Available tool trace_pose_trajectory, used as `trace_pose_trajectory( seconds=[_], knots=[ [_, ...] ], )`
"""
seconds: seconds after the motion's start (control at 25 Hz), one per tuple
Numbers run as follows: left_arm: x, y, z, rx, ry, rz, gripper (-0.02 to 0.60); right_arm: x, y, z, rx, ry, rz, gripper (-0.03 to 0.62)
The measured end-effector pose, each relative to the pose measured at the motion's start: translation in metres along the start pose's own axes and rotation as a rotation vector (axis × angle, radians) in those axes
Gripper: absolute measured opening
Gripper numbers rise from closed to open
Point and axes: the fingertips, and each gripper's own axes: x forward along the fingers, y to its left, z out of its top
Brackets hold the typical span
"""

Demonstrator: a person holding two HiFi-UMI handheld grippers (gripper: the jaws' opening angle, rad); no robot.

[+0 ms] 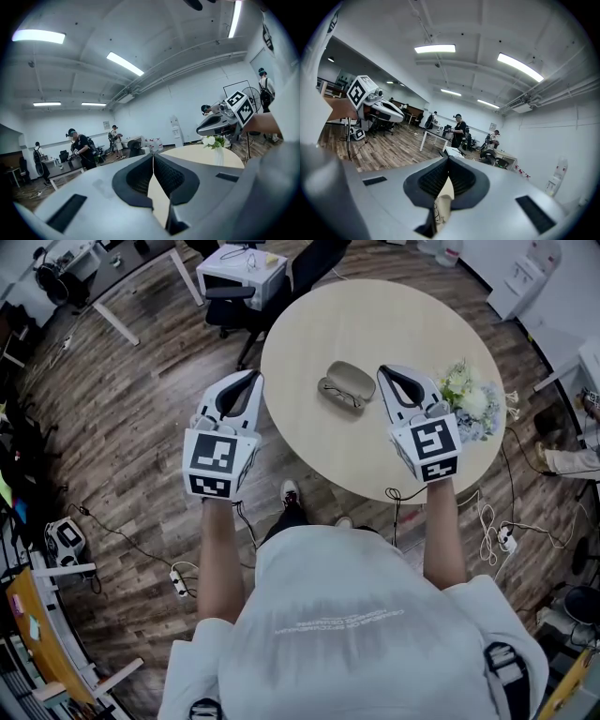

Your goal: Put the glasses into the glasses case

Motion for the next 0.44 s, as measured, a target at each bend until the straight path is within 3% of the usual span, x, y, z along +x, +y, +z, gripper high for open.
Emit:
trace_pose_trajectory(
  seconds=[0.44],
  knots=[
    [-0.001, 0.007, -0.016, -0.024, 0.023, -0.002, 0.015, 0.009, 0.011, -0.007, -0.001, 0.016, 0.027, 0.0]
  ],
)
